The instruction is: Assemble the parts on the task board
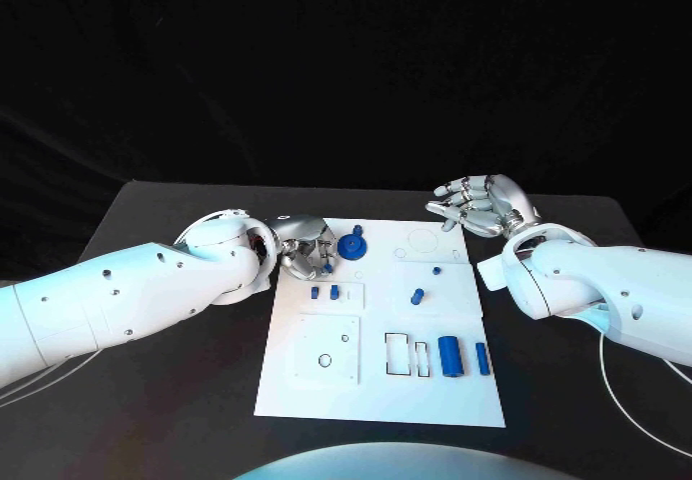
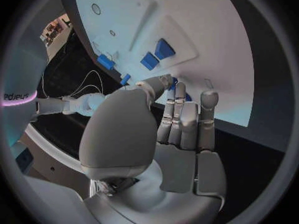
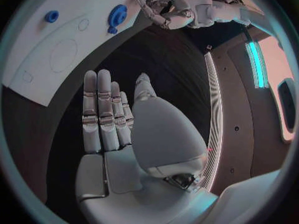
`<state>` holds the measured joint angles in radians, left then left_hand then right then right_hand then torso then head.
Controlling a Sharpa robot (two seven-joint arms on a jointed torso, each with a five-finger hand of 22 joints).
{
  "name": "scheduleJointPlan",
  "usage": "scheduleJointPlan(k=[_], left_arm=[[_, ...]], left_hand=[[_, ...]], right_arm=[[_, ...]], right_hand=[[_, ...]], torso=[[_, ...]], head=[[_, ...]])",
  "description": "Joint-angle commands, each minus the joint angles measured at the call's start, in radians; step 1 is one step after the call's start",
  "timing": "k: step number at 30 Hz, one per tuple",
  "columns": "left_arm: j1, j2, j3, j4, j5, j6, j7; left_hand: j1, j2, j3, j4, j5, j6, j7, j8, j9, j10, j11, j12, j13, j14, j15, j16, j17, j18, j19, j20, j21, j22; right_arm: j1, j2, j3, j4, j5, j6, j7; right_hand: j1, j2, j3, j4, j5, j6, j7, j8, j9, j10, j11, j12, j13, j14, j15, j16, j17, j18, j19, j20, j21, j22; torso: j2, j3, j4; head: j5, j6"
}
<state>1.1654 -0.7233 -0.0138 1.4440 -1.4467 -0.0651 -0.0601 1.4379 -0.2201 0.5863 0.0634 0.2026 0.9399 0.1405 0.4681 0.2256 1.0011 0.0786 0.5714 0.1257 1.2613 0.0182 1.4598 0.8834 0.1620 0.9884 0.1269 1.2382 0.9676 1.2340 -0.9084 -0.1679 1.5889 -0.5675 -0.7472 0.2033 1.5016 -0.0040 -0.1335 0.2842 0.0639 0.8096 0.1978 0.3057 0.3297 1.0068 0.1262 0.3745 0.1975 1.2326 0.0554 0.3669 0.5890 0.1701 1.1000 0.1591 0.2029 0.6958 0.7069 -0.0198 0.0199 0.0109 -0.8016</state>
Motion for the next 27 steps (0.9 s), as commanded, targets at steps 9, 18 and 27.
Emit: scheduleJointPlan(k=[9, 18, 27], left_arm=[[-0.001, 0.007, -0.001, 0.000, 0.002, 0.015, -0.003], [-0.001, 0.007, -0.001, -0.003, 0.001, 0.031, -0.013], [-0.001, 0.007, -0.001, -0.005, -0.001, 0.044, -0.022]], left_hand=[[-0.007, -0.001, -0.005, -0.003, -0.005, 0.010, -0.002, -0.004, 0.002, 0.013, -0.002, -0.005, 0.000, 0.008, -0.001, 0.007, 0.001, -0.014, 0.008, 0.000, 0.005, 0.004], [-0.006, 0.000, -0.006, -0.004, -0.006, 0.017, -0.004, -0.004, 0.004, 0.020, -0.004, -0.005, 0.001, 0.010, -0.002, 0.008, 0.004, -0.015, 0.011, -0.001, 0.006, 0.007], [-0.017, -0.010, -0.017, 0.000, -0.010, 0.013, -0.004, -0.013, 0.005, 0.021, -0.003, -0.014, 0.002, 0.010, -0.002, 0.007, 0.000, -0.013, 0.005, -0.001, 0.001, 0.000]], right_arm=[[-0.001, 0.001, 0.000, 0.000, -0.005, 0.002, 0.009], [-0.001, 0.001, 0.000, 0.000, -0.005, 0.003, 0.007], [-0.001, 0.001, 0.000, 0.000, -0.005, 0.004, 0.006]], right_hand=[[0.005, 0.005, -0.004, -0.001, 0.001, 0.004, 0.006, 0.006, -0.001, 0.004, 0.005, -0.004, -0.006, 0.003, 0.005, -0.009, -0.001, 0.011, -0.002, 0.007, -0.009, -0.005], [0.005, 0.005, -0.004, -0.001, 0.001, 0.004, 0.006, 0.006, -0.001, 0.004, 0.005, -0.004, -0.006, 0.003, 0.005, -0.009, -0.001, 0.011, -0.002, 0.007, -0.009, -0.005], [0.005, 0.005, -0.004, -0.001, 0.001, 0.004, 0.006, 0.006, -0.001, 0.004, 0.005, -0.004, -0.006, 0.003, 0.005, -0.009, -0.001, 0.011, -0.002, 0.007, -0.009, -0.005]], torso=[[0.000, -0.0001, 0.0004], [0.000, -0.0002, 0.0009], [0.000, -0.0002, 0.0005]], head=[[-0.001, 0.000], [-0.001, -0.002], [-0.001, -0.002]])
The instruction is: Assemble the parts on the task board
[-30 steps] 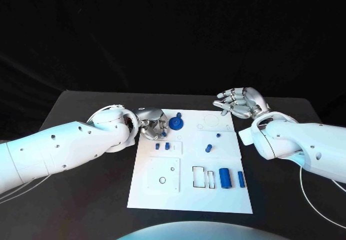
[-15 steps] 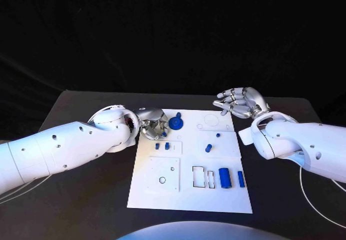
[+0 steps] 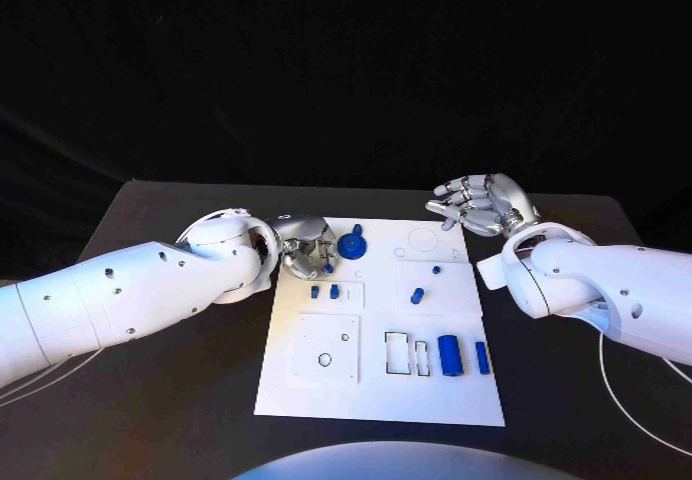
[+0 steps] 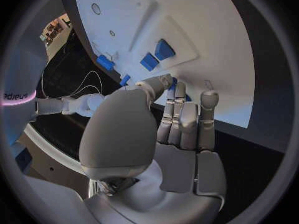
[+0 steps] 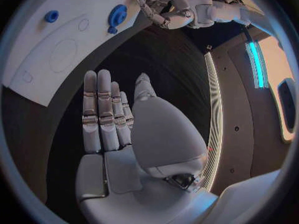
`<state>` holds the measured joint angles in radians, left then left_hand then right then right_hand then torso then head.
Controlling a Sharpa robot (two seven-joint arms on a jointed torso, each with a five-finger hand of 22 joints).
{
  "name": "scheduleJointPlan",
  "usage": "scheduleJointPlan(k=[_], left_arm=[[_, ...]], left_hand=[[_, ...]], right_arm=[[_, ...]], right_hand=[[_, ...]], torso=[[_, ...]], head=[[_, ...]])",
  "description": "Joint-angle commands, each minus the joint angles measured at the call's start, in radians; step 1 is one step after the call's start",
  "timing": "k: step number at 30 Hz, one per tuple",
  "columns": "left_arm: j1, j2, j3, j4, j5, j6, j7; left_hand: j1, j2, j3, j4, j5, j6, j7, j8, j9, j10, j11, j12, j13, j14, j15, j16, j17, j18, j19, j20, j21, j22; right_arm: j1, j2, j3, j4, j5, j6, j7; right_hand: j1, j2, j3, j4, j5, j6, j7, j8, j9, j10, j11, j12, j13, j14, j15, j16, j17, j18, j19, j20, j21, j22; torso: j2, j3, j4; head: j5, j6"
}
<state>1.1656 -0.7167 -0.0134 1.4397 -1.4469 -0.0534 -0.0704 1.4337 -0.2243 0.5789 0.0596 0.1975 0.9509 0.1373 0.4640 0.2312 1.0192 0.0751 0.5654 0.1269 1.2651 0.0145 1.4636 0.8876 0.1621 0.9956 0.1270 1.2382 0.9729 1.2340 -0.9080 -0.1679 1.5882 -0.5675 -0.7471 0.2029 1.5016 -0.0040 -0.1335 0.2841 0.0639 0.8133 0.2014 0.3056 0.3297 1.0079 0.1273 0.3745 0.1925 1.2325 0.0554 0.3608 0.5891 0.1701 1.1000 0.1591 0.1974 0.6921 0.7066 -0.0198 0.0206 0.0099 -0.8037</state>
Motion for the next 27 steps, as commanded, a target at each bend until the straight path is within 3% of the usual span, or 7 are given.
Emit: scheduleJointPlan(k=[1, 7, 27], left_arm=[[-0.001, 0.001, -0.001, -0.001, 0.000, 0.032, -0.012], [-0.001, 0.000, -0.001, -0.001, 0.001, 0.015, -0.010], [-0.001, -0.003, -0.002, -0.002, 0.005, -0.004, -0.014]], left_hand=[[-0.015, -0.009, -0.011, 0.005, -0.005, -0.002, -0.001, -0.013, -0.001, 0.002, 0.001, -0.009, 0.001, 0.006, 0.002, 0.004, -0.004, -0.013, -0.003, -0.001, 0.000, -0.006], [-0.027, -0.024, -0.021, 0.012, -0.004, -0.035, 0.005, -0.045, -0.009, 0.004, 0.004, -0.019, 0.004, 0.004, 0.005, 0.004, -0.007, -0.014, -0.003, 0.000, -0.005, -0.008], [-0.037, -0.035, -0.029, 0.020, -0.003, -0.049, 0.008, -0.064, -0.011, 0.002, 0.006, -0.027, 0.007, 0.003, 0.007, 0.004, -0.010, -0.013, -0.003, 0.002, -0.010, -0.012]], right_arm=[[0.000, 0.001, 0.000, 0.000, -0.005, 0.004, 0.007], [0.000, 0.001, 0.000, 0.000, -0.005, 0.004, 0.007], [-0.001, 0.000, 0.000, -0.002, -0.005, 0.010, 0.002]], right_hand=[[0.005, 0.005, -0.004, -0.001, 0.001, 0.001, 0.003, 0.007, -0.001, 0.003, 0.004, -0.005, -0.003, 0.003, 0.006, -0.005, -0.002, 0.011, -0.002, 0.008, -0.004, -0.003], [0.004, 0.005, -0.005, -0.001, 0.001, 0.001, 0.003, 0.007, -0.001, 0.003, 0.004, -0.005, -0.004, 0.003, 0.006, -0.006, -0.002, 0.011, -0.002, 0.008, -0.005, -0.004], [0.004, 0.004, -0.006, -0.001, 0.001, -0.001, 0.004, 0.007, -0.002, 0.000, 0.005, -0.009, -0.011, 0.001, 0.007, -0.015, -0.003, 0.011, -0.004, 0.009, -0.009, -0.010]], torso=[[0.000, -0.0002, -0.0001], [0.000, -0.0001, 0.0001], [0.000, -0.0002, -0.0003]], head=[[0.000, 0.000], [0.001, -0.001], [0.001, 0.000]])
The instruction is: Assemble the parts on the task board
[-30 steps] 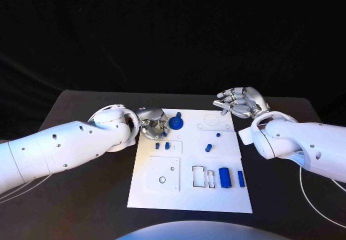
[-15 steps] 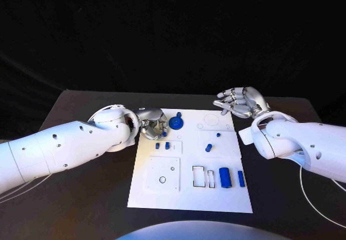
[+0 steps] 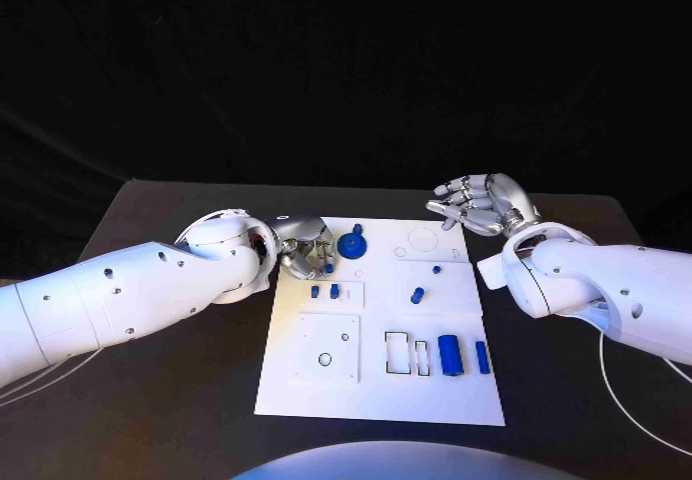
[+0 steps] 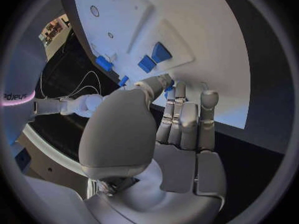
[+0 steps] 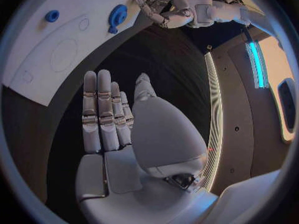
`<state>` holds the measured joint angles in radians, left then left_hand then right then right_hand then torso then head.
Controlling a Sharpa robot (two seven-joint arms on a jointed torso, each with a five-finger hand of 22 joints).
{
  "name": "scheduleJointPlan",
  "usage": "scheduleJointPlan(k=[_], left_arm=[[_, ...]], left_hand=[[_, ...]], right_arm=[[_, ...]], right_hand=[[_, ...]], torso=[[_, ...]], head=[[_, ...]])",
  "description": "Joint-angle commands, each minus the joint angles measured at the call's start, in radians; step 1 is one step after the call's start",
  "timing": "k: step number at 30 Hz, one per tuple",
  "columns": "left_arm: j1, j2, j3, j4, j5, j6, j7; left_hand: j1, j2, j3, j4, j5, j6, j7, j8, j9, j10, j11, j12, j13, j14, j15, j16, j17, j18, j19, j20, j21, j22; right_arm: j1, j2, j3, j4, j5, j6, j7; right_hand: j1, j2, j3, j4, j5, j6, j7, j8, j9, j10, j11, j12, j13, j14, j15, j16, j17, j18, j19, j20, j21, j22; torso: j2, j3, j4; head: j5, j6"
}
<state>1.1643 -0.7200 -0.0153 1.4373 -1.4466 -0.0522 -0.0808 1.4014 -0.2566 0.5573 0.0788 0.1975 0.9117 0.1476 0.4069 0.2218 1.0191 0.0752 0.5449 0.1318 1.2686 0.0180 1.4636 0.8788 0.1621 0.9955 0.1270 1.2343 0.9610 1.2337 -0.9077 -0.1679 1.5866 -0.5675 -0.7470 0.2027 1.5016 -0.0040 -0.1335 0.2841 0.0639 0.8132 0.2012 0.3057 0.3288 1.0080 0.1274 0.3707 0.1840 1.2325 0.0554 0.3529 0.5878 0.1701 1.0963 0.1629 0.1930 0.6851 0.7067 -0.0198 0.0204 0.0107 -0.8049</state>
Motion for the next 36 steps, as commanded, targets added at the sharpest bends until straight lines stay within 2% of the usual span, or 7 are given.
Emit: scheduleJointPlan(k=[1, 8, 13, 18, 24, 30, 36], left_arm=[[0.000, 0.000, 0.000, -0.001, 0.005, -0.005, -0.005], [0.000, -0.006, 0.000, -0.017, 0.005, -0.015, -0.012], [0.000, -0.021, 0.001, -0.027, 0.014, -0.037, -0.008], [0.000, -0.049, 0.007, -0.025, 0.091, -0.075, 0.013], [0.005, -0.122, 0.018, 0.004, 0.444, -0.122, 0.092], [0.007, -0.171, 0.020, 0.037, 0.810, -0.145, 0.232], [0.007, -0.195, 0.020, 0.072, 1.039, -0.145, 0.340]], left_hand=[[-0.004, -0.005, -0.008, 0.002, -0.003, -0.019, 0.000, -0.016, -0.004, 0.002, 0.007, -0.008, 0.003, 0.000, 0.004, 0.005, -0.001, -0.013, -0.004, 0.003, -0.008, -0.002], [0.004, -0.012, -0.027, 0.012, -0.001, -0.121, -0.007, -0.105, -0.032, 0.003, 0.005, -0.025, 0.013, -0.003, 0.003, 0.005, -0.009, -0.012, -0.001, 0.003, -0.017, -0.007], [0.011, -0.009, -0.042, 0.015, 0.000, -0.139, -0.004, -0.121, -0.038, -0.004, 0.008, -0.032, 0.015, -0.007, 0.004, 0.004, -0.017, -0.011, -0.006, 0.003, -0.023, -0.015], [0.029, 0.000, -0.049, 0.017, 0.003, -0.127, 0.010, -0.124, -0.040, -0.039, 0.022, -0.052, 0.012, -0.046, 0.016, -0.015, -0.091, -0.004, -0.038, 0.009, -0.048, -0.050], [0.074, 0.002, 0.024, -0.009, 0.006, -0.072, 0.045, -0.118, -0.043, -0.113, 0.060, -0.111, -0.020, -0.259, 0.043, -0.173, -0.442, 0.022, -0.168, 0.031, -0.147, -0.169], [0.076, 0.008, 0.056, -0.042, 0.005, -0.063, 0.060, -0.124, -0.052, -0.153, 0.077, -0.135, -0.047, -0.329, 0.056, -0.327, -0.521, 0.021, -0.234, 0.042, -0.190, -0.184], [0.067, 0.015, 0.052, -0.043, 0.003, -0.063, 0.062, -0.125, -0.054, -0.156, 0.080, -0.132, -0.051, -0.340, 0.061, -0.347, -0.532, 0.020, -0.248, 0.046, -0.200, -0.187]], right_arm=[[0.000, 0.000, 0.000, -0.001, -0.008, 0.013, -0.002], [0.000, -0.006, 0.000, -0.005, -0.067, 0.071, -0.045], [0.000, -0.018, 0.000, -0.014, -0.188, 0.179, -0.100], [0.001, -0.034, 0.000, -0.021, -0.348, 0.302, -0.163], [0.001, -0.065, 0.000, -0.008, -0.644, 0.432, -0.249], [0.001, -0.079, 0.000, 0.015, -0.865, 0.493, -0.317], [-0.001, -0.075, 0.000, 0.026, -0.971, 0.474, -0.357]], right_hand=[[0.005, 0.002, -0.007, -0.003, 0.001, -0.004, 0.008, 0.006, -0.003, -0.008, 0.009, -0.013, -0.014, -0.008, 0.012, -0.022, -0.004, 0.010, -0.006, 0.008, -0.014, -0.012], [0.036, -0.024, -0.008, -0.025, 0.001, 0.011, 0.004, 0.012, -0.006, -0.019, 0.009, -0.042, -0.055, 0.019, 0.009, -0.039, -0.008, 0.014, 0.016, 0.009, -0.017, -0.034], [0.129, -0.033, 0.022, -0.061, 0.001, 0.078, -0.028, -0.001, -0.020, 0.057, -0.027, -0.065, -0.095, 0.170, -0.040, 0.040, 0.031, 0.013, 0.132, -0.043, 0.070, 0.004], [0.186, -0.042, 0.051, -0.016, 0.002, 0.143, -0.045, -0.040, -0.049, 0.150, -0.046, -0.140, -0.120, 0.261, -0.065, 0.210, 0.140, 0.003, 0.195, -0.074, 0.228, 0.130], [0.194, -0.073, 0.074, 0.005, 0.002, 0.187, -0.053, -0.082, -0.071, 0.210, -0.052, -0.231, -0.116, 0.274, -0.065, 0.642, 0.453, -0.058, 0.275, -0.076, 0.725, 0.497], [0.157, -0.095, 0.071, 0.005, 0.002, 0.198, -0.054, -0.093, -0.074, 0.196, -0.047, -0.264, -0.114, 0.277, -0.060, 0.765, 0.537, -0.075, 0.297, -0.070, 0.858, 0.593], [0.125, -0.119, 0.074, 0.004, 0.001, 0.197, -0.046, -0.101, -0.075, 0.185, -0.041, -0.274, -0.108, 0.279, -0.054, 0.838, 0.584, -0.086, 0.312, -0.063, 0.935, 0.648]], torso=[[0.000, -0.0001, -0.0002], [0.000, -0.0006, -0.0006], [-0.001, -0.0005, -0.0010], [-0.001, -0.0002, -0.0009], [-0.001, 0.0007, -0.0027], [0.001, -0.0004, -0.0013], [0.000, -0.0017, 0.0007]], head=[[0.000, 0.001], [-0.001, 0.004], [-0.002, 0.007], [-0.009, 0.010], [-0.031, 0.012], [-0.046, 0.015], [-0.051, 0.015]])
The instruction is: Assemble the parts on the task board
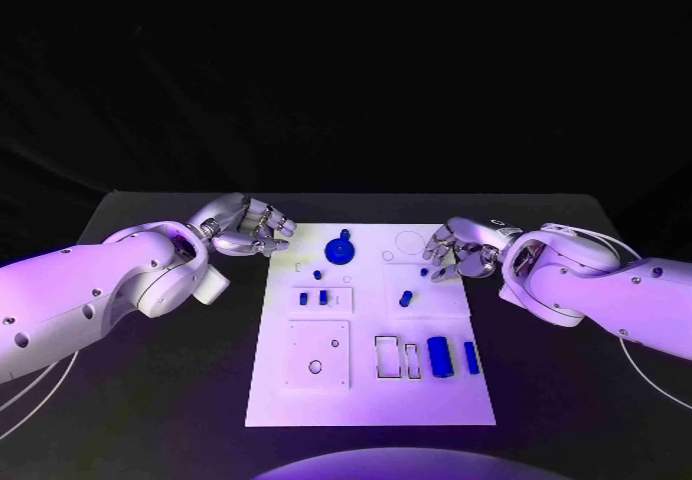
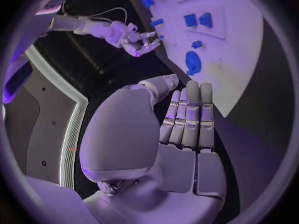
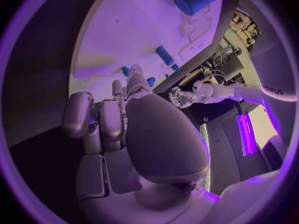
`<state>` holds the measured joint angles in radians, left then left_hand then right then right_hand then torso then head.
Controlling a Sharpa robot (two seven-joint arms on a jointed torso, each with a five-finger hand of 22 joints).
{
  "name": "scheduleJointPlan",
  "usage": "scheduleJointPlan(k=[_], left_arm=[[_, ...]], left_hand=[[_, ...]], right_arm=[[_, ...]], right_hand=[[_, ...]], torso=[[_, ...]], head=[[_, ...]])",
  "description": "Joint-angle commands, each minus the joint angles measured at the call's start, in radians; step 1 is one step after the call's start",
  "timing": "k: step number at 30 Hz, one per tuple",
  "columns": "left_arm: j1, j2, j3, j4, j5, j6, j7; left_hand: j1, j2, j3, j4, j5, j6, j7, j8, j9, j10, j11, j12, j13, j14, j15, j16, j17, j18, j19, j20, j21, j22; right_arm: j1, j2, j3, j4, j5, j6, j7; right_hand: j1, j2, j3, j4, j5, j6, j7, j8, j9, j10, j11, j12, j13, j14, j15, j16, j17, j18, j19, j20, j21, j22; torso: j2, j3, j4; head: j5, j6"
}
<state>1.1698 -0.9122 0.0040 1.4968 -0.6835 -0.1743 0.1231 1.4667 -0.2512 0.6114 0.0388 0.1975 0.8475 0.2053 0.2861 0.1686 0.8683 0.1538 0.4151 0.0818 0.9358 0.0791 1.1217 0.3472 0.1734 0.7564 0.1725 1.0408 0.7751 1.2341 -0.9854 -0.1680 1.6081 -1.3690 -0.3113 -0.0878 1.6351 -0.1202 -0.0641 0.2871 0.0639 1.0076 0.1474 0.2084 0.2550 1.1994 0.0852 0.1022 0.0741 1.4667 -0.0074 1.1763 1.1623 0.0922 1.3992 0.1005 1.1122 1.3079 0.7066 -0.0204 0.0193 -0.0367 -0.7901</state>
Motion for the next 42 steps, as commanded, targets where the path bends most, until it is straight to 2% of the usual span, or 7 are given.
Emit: scheduleJointPlan(k=[1, 15, 27, 32, 36, 37, 42], left_arm=[[0.001, -0.006, 0.001, 0.018, 0.301, -0.021, 0.148], [0.001, -0.023, 0.001, 0.031, 0.391, -0.019, 0.184], [0.001, -0.026, 0.001, 0.033, 0.401, -0.017, 0.181], [0.001, -0.027, 0.000, 0.033, 0.401, -0.017, 0.176], [0.001, -0.028, 0.000, 0.032, 0.401, -0.014, 0.171], [0.001, -0.028, 0.000, 0.032, 0.401, -0.014, 0.170], [0.001, -0.029, 0.000, 0.032, 0.401, -0.009, 0.164]], left_hand=[[0.000, 0.011, -0.004, -0.003, 0.002, 0.001, 0.005, -0.004, -0.001, -0.005, 0.002, -0.001, -0.001, -0.007, 0.000, -0.006, -0.002, 0.009, -0.010, 0.001, -0.008, -0.002], [-0.007, 0.013, -0.011, -0.001, 0.001, 0.004, 0.005, -0.003, -0.001, -0.006, 0.002, 0.001, -0.002, -0.008, 0.001, -0.010, -0.005, 0.009, -0.014, 0.003, -0.014, -0.005], [-0.011, 0.015, -0.016, -0.001, 0.001, 0.001, 0.007, -0.005, -0.003, -0.008, 0.003, 0.002, -0.003, -0.009, 0.002, -0.013, -0.007, 0.010, -0.015, 0.005, -0.019, -0.008], [-0.013, 0.015, -0.017, -0.001, 0.001, -0.002, 0.008, -0.006, -0.003, -0.010, 0.004, 0.002, -0.004, -0.009, 0.003, -0.014, -0.007, 0.009, -0.016, 0.005, -0.021, -0.009], [-0.014, 0.015, -0.020, -0.002, 0.002, -0.005, 0.009, -0.008, -0.004, -0.013, 0.005, 0.002, -0.004, -0.011, 0.003, -0.016, -0.008, 0.009, -0.017, 0.006, -0.024, -0.011], [-0.014, 0.015, -0.021, -0.002, 0.002, -0.006, 0.009, -0.009, -0.005, -0.014, 0.005, 0.002, -0.005, -0.011, 0.004, -0.016, -0.009, 0.009, -0.017, 0.006, -0.025, -0.012], [-0.015, 0.016, -0.023, -0.002, 0.002, -0.008, 0.010, -0.010, -0.006, -0.016, 0.006, 0.002, -0.005, -0.013, 0.005, -0.018, -0.010, 0.009, -0.018, 0.007, -0.028, -0.014]], right_arm=[[-0.002, 0.006, 0.000, 0.005, -0.183, 0.031, -0.073], [-0.020, 0.043, 0.000, 0.011, -0.224, 0.020, -0.089], [-0.030, 0.061, -0.001, -0.003, -0.246, 0.045, -0.116], [-0.031, 0.064, -0.001, -0.005, -0.260, 0.048, -0.124], [-0.032, 0.066, -0.001, -0.004, -0.273, 0.053, -0.131], [-0.033, 0.066, -0.001, -0.004, -0.277, 0.054, -0.133], [-0.035, 0.067, -0.001, 0.000, -0.294, 0.064, -0.140]], right_hand=[[-0.010, -0.004, 0.005, 0.001, 0.001, 0.003, 0.008, -0.005, -0.001, -0.006, 0.002, -0.006, 0.002, 0.046, 0.010, 0.020, 0.013, -0.009, 0.010, 0.000, 0.021, 0.029], [-0.006, 0.003, 0.060, 0.002, 0.003, 0.020, 0.004, -0.006, 0.003, 0.008, -0.001, -0.003, 0.011, 0.051, 0.009, 0.111, 0.072, -0.026, 0.042, 0.004, 0.138, 0.104], [0.026, 0.016, 0.222, 0.001, 0.006, 0.064, -0.014, -0.001, 0.007, 0.057, -0.020, -0.005, 0.017, 0.048, -0.006, 0.152, 0.085, -0.040, 0.066, -0.009, 0.220, 0.156], [0.014, -0.006, 0.302, -0.001, 0.007, 0.069, -0.015, -0.004, 0.009, 0.062, -0.020, -0.013, 0.018, 0.046, -0.007, 0.157, 0.080, -0.042, 0.067, -0.008, 0.228, 0.164], [-0.015, -0.045, 0.389, -0.004, 0.005, 0.070, -0.012, -0.006, 0.012, 0.063, -0.018, -0.020, 0.019, 0.043, -0.004, 0.163, 0.075, -0.042, 0.066, -0.008, 0.231, 0.169], [-0.071, -0.101, 0.520, -0.025, 0.002, 0.072, -0.011, -0.004, 0.023, 0.069, -0.017, -0.026, 0.024, 0.040, -0.003, 0.171, 0.065, -0.042, 0.066, -0.005, 0.234, 0.176], [-0.099, -0.115, 0.569, -0.049, 0.001, 0.077, -0.010, 0.003, 0.032, 0.063, -0.016, -0.031, 0.026, 0.039, -0.001, 0.173, 0.059, -0.044, 0.070, -0.004, 0.243, 0.181]], torso=[[0.000, -0.0011, 0.0028], [0.000, -0.0007, 0.0023], [0.000, 0.0009, 0.0009], [0.001, 0.0010, 0.0009], [0.001, 0.0011, 0.0008], [0.001, 0.0008, 0.0009], [0.000, 0.0008, 0.0015]], head=[[-0.004, 0.000], [-0.003, -0.005], [-0.002, -0.007], [-0.003, -0.007], [-0.005, -0.008], [-0.005, -0.009], [-0.006, -0.011]])
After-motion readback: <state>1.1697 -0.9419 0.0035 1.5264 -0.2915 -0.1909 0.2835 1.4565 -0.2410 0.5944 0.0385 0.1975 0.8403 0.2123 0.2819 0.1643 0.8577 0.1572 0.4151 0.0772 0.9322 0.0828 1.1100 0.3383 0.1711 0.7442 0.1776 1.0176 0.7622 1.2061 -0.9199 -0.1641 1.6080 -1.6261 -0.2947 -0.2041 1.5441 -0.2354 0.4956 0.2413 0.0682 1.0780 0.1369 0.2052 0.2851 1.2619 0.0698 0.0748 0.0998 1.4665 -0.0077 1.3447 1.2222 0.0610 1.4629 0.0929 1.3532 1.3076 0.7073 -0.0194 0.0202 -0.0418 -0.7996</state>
